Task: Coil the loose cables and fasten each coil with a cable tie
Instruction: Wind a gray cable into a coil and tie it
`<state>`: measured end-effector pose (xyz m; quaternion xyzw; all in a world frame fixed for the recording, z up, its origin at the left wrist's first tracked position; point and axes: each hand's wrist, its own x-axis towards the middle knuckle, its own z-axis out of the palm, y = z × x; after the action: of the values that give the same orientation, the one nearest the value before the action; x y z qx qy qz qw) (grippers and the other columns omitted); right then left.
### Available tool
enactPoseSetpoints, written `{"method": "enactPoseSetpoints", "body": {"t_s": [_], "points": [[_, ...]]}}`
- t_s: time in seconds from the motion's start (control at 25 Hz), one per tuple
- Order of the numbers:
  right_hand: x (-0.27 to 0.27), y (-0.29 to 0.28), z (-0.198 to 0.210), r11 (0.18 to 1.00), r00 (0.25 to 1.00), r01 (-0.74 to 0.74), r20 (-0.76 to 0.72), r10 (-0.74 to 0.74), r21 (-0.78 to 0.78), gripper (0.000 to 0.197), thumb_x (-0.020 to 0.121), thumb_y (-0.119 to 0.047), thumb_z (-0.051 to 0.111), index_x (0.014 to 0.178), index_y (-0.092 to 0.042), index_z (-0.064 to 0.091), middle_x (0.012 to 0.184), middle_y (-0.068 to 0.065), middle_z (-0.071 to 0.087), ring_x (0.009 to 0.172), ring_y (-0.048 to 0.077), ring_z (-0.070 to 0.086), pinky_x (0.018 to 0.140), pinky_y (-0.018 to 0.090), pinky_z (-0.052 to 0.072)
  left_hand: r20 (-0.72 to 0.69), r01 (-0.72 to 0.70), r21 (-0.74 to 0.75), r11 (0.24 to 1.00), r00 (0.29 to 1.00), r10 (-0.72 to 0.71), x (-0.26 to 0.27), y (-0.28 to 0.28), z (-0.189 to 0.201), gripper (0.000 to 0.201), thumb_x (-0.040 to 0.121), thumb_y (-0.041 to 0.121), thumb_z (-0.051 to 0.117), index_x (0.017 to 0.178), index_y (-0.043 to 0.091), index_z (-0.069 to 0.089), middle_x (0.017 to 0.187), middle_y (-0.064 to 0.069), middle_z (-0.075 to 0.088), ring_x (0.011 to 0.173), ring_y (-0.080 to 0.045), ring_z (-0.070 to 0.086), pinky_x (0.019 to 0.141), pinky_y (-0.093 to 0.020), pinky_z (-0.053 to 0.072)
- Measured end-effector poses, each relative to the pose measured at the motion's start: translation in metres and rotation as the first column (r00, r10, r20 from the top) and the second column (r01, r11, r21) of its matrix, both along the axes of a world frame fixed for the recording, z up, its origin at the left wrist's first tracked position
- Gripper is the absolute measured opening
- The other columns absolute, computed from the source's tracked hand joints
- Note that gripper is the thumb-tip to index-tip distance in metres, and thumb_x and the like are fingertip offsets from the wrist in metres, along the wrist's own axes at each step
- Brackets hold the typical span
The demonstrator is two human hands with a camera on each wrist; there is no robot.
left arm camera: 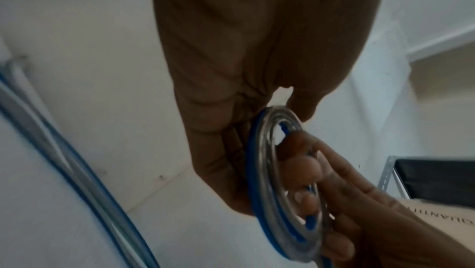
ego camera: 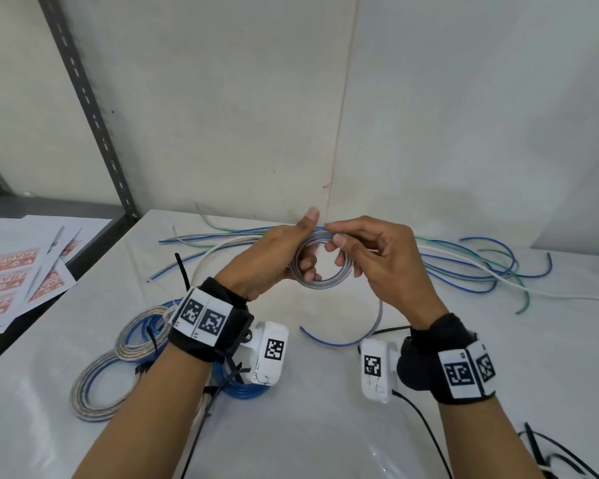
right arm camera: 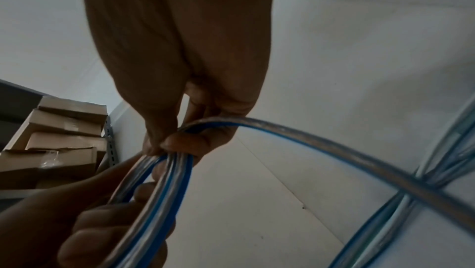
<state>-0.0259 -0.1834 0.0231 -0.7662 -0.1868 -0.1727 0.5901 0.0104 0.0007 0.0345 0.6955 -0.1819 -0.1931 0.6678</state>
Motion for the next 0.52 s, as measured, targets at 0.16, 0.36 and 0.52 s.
{"method": "enactPoseSetpoints", "body": {"t_s": [0.16,0.36,0.52], "points": [[-0.001,0.002,-0.002,0.998,1.0,0.001,-0.01,-0.001,-0.068,0.02,0.097,-0.005,0.064,0.105,-0.019,0.076,0.083,0.004,0.074,0.067,0.024,0.067,0.051,0.028,0.048,0.059,0.038,0.078,0.996,0.997,-0.042,-0.006,0.001,0.002,0.054,0.107,0.05,0.034,0.074,0.009,0.048,0.056,0.006,0.035,0.049,-0.016,0.036,0.079,-0.042,0.058],[-0.001,0.007,-0.001,0.994,0.999,0.048,0.008,-0.049,0.094,0.018,0.099,-0.007,0.063,0.112,-0.015,0.073,0.094,0.003,0.078,0.078,0.02,0.074,0.057,0.03,0.057,0.031,-0.127,-0.149,0.981,0.991,0.133,0.002,0.002,0.005,0.05,0.108,0.043,0.036,0.064,0.02,0.037,0.059,0.007,0.02,0.046,-0.011,0.021,0.063,-0.031,0.038],[-0.003,0.028,-0.007,0.91,0.993,0.101,-0.093,-0.069,0.403,0.01,0.095,-0.006,0.066,0.105,-0.005,0.068,0.094,0.011,0.078,0.086,0.026,0.076,0.063,0.031,0.061,-0.046,-0.221,-0.391,0.893,0.974,0.221,0.009,0.006,0.006,0.049,0.109,0.043,0.033,0.067,0.02,0.034,0.058,0.006,0.015,0.046,-0.011,0.016,0.056,-0.027,0.035]]}}
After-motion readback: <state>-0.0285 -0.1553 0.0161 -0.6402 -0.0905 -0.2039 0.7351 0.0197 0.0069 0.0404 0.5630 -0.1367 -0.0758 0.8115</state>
